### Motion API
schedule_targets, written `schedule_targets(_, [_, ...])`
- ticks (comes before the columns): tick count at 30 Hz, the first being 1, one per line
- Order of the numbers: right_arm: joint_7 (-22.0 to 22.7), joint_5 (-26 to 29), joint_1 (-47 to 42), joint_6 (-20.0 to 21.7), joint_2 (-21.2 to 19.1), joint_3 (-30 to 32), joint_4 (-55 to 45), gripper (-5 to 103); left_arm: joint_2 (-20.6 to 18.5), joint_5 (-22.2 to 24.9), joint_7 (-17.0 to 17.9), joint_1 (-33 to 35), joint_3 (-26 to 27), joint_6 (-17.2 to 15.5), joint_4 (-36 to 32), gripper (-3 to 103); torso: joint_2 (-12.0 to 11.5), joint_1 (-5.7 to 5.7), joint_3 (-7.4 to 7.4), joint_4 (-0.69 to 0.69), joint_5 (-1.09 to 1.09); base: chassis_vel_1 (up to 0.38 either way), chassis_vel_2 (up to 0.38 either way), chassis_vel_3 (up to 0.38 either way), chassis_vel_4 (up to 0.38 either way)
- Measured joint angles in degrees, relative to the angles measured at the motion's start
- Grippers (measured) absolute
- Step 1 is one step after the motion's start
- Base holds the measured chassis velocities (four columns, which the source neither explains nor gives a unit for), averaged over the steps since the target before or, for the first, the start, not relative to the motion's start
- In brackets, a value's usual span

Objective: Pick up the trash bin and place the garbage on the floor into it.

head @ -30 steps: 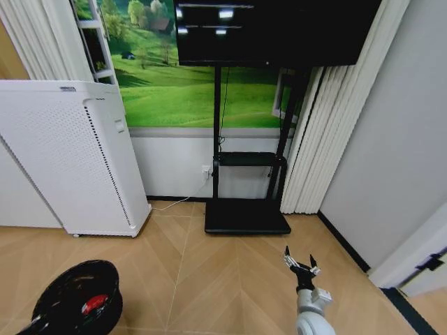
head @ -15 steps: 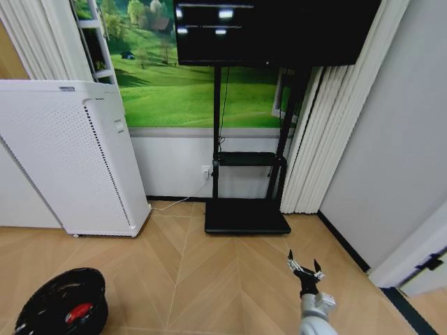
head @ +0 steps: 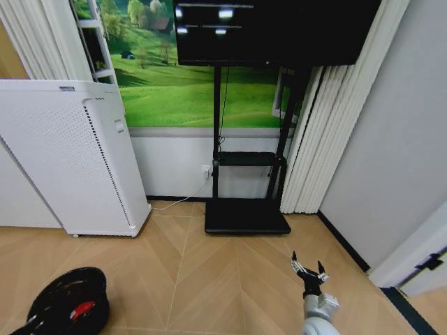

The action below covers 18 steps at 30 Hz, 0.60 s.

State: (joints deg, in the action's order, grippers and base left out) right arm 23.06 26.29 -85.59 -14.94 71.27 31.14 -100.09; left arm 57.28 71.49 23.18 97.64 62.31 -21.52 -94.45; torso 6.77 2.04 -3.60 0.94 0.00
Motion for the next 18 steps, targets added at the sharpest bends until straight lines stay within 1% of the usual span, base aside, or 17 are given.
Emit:
schedule_targets(8, [0.1, 0.1, 0.0, 0.1, -0.1, 0.4, 0.1, 100, 0.3, -0.5, 0.1, -0.3, -0.6, -0.1, 0.9, 4, 0.0, 0.0, 0.0, -0.02, 0.0, 0.0, 0.0, 0.0, 0.0])
schedule_targets(12, [0.1, 0.1, -0.3, 0.1, 0.1, 0.6, 0.2, 100, -0.1, -1.0, -0.2, -0.8, -0.7, 0.3, 3.3, 4, 0.0, 0.0, 0.0, -0.02, 0.0, 0.0, 0.0, 0.0, 0.0])
schedule_targets(18, [0.1, 0.1, -0.7, 0.0, 0.2, 1.2, 0.1, 100, -1.3, -2.3, -1.6, -2.8, -1.4, 1.1, 6.7, 4, 0.0, 0.0, 0.0, -0.01, 0.0, 0.0, 0.0, 0.0, 0.0])
